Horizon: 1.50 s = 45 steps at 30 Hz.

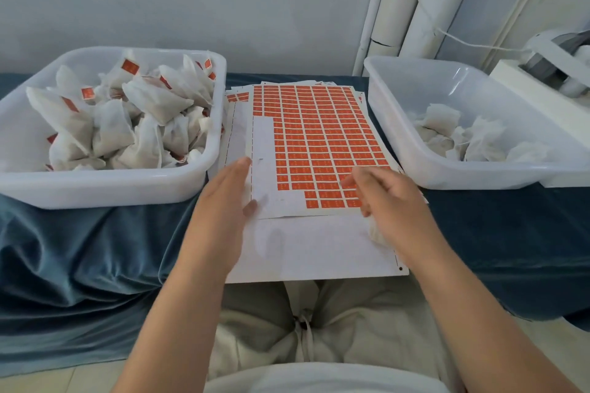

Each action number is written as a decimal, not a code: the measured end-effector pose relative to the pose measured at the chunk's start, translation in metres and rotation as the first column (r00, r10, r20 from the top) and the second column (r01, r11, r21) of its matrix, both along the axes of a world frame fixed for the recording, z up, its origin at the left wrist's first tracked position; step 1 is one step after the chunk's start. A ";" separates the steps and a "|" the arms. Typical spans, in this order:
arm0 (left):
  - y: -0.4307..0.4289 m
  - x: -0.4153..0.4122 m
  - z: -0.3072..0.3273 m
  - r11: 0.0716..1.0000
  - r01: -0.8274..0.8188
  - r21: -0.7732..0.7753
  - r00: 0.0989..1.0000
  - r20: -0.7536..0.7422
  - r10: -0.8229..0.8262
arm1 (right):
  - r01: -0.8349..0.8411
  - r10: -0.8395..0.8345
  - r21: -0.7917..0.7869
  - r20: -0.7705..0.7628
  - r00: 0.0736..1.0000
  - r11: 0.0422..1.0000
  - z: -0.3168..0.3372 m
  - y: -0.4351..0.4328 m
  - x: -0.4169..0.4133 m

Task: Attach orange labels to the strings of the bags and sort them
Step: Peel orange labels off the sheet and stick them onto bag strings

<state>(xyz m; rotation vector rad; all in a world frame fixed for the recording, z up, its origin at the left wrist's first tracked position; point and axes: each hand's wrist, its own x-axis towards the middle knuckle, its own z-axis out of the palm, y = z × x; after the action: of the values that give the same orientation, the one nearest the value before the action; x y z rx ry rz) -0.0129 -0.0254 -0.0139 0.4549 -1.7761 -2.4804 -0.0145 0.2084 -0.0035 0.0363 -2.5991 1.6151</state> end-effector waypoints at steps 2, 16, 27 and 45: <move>-0.005 -0.006 -0.001 0.984 -0.032 0.177 0.993 0.116 0.011 | -0.028 0.028 0.009 0.037 0.999 1.000 -0.008 -0.006 -0.002; -0.011 0.000 0.001 0.942 0.132 0.309 0.965 0.179 -0.194 | -0.216 0.260 0.631 0.024 0.965 0.745 -0.031 -0.022 0.002; 0.022 0.008 -0.015 0.590 0.251 -0.768 0.962 0.128 -0.243 | -0.361 0.325 0.429 0.158 0.933 0.828 -0.025 -0.020 0.004; 0.043 0.026 -0.009 0.882 -0.018 -0.471 0.968 -0.230 -0.103 | 0.017 0.151 0.462 -0.324 0.934 0.887 0.012 -0.017 0.018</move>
<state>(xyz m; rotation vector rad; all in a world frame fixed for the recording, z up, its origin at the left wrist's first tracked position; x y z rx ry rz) 0.0133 0.0178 -0.0234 0.0627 -2.1885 -1.9113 0.0033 0.1912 0.0085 0.4112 -2.6344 0.8609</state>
